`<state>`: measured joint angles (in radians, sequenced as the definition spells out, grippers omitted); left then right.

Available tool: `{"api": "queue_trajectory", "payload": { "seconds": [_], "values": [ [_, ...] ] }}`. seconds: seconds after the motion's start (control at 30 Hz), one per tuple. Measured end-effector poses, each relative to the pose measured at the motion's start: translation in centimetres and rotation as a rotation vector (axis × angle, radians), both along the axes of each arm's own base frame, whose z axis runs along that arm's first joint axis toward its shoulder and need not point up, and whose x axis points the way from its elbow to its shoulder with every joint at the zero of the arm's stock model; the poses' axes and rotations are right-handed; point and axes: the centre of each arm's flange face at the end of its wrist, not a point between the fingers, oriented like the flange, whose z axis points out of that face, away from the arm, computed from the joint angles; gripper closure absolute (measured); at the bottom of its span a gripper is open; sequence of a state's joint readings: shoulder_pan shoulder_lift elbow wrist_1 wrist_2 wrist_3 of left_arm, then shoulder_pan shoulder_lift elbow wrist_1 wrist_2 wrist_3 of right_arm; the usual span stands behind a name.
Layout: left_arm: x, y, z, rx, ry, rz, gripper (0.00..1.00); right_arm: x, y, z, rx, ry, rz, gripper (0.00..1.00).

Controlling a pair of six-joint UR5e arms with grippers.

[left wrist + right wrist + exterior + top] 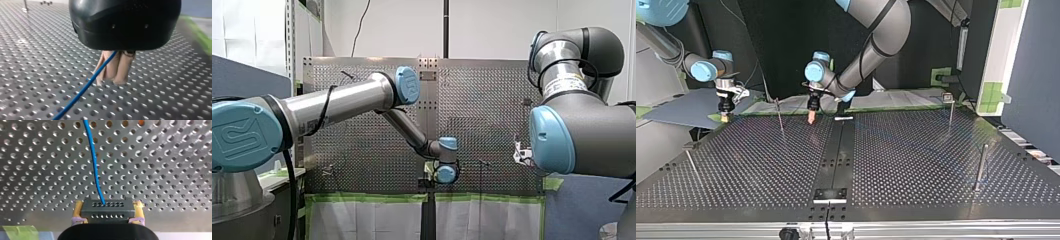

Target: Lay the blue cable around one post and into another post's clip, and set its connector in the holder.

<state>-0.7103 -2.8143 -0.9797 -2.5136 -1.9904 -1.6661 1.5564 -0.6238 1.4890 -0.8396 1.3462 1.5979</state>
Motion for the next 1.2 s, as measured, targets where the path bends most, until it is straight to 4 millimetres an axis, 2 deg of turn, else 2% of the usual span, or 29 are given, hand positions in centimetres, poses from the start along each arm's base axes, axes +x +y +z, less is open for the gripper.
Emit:
{"api": "queue_trajectory", "payload": {
  "seconds": [0.03,0.07,0.1,0.17,0.43,0.73,0.93,1.2],
  "values": [
    [-0.2,0.2,-0.2,0.011,0.007,0.004,0.44,0.1,0.0,0.0,0.003,0.001,0.002,1.0],
    [-0.3,0.3,-0.4,0.023,0.014,0.007,0.29,0.1,0.1,-0.1,0.007,0.002,0.004,1.0],
    [-0.5,0.5,-0.7,0.04,0.025,0.01,0.29,0.2,0.1,-0.1,0.009,0.002,0.005,1.0],
    [-0.8,0.7,-0.9,0.065,0.038,0.012,0.0,0.3,0.2,-0.2,0.014,0.002,0.008,1.0],
    [-2.7,0.1,-0.5,0.147,0.077,-0.048,0.0,0.5,0.3,-0.3,0.018,-0.002,0.011,1.0],
    [-4.5,-0.5,3.1,0.15,0.045,-0.155,0.0,0.3,0.3,-0.5,0.022,-0.008,0.009,1.0],
    [-6.2,-0.6,3.0,0.169,0.073,-0.222,0.0,0.2,0.2,-0.5,0.021,-0.016,0.009,1.0],
    [-6.7,-0.6,2.7,0.182,0.093,-0.25,0.0,0.1,0.3,-0.6,0.024,-0.019,0.011,1.0]
  ]
}}
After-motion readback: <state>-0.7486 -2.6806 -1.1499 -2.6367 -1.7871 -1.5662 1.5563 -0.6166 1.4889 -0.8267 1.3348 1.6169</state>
